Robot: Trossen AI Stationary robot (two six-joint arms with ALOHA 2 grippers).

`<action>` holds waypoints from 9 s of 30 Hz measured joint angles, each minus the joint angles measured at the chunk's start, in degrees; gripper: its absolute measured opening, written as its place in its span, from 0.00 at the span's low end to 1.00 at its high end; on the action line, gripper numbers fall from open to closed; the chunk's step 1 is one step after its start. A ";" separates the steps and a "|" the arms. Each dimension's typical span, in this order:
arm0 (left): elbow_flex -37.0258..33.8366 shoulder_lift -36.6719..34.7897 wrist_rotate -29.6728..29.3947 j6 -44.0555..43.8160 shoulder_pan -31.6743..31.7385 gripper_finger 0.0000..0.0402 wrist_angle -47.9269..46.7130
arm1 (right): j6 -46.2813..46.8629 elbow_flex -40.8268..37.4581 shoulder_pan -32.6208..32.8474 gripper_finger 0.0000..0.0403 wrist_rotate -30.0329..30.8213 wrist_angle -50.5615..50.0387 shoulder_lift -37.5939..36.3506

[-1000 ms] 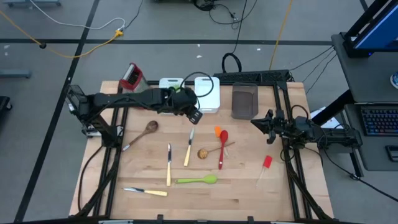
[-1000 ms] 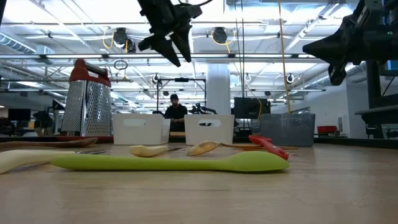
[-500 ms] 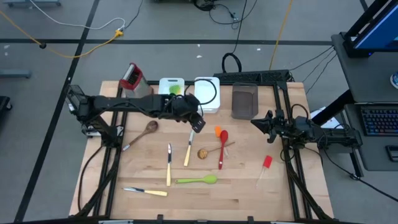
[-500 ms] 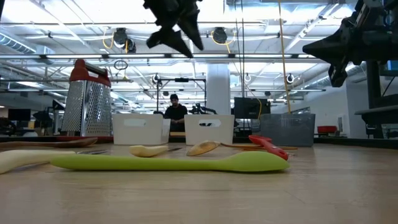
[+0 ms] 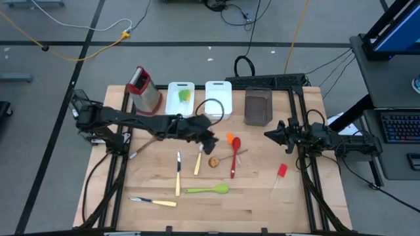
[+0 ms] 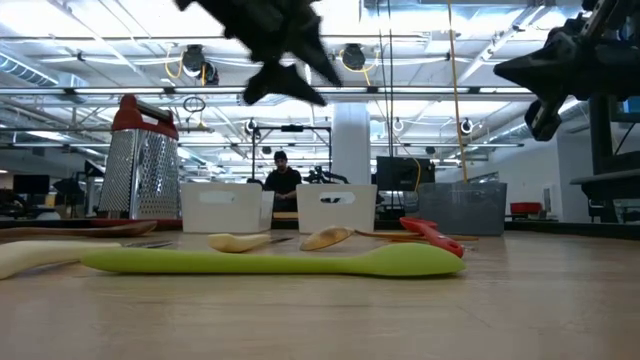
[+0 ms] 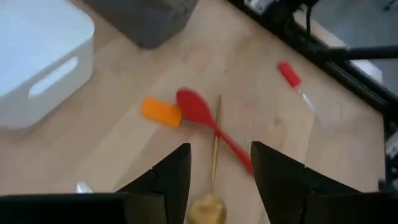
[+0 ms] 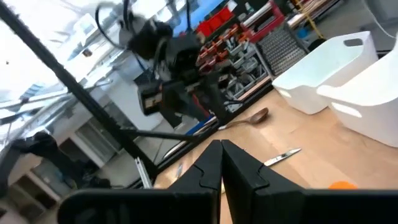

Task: Pick & Place Kitchen Items
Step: Put the red spatula into the left white bin

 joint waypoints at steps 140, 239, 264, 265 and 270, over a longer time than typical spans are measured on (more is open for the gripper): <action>-43.57 -41.53 -7.56 7.34 -20.46 0.42 23.81 | -53.37 36.33 30.64 0.55 -12.31 -59.10 68.10; -43.57 -41.51 -7.42 7.23 -20.46 0.42 31.20 | -44.75 42.40 19.65 0.05 -5.45 -49.56 78.37; -43.55 -41.44 -11.55 0.02 -20.46 0.42 51.01 | -89.44 59.10 11.41 0.05 20.98 -15.31 78.27; -43.55 -41.26 -12.47 -2.13 -20.45 0.42 51.03 | -91.76 59.10 11.14 0.05 21.53 -12.62 78.29; -43.39 -38.44 -15.44 -12.29 -20.39 0.42 51.06 | -100.38 59.10 9.76 0.05 21.85 -4.65 79.18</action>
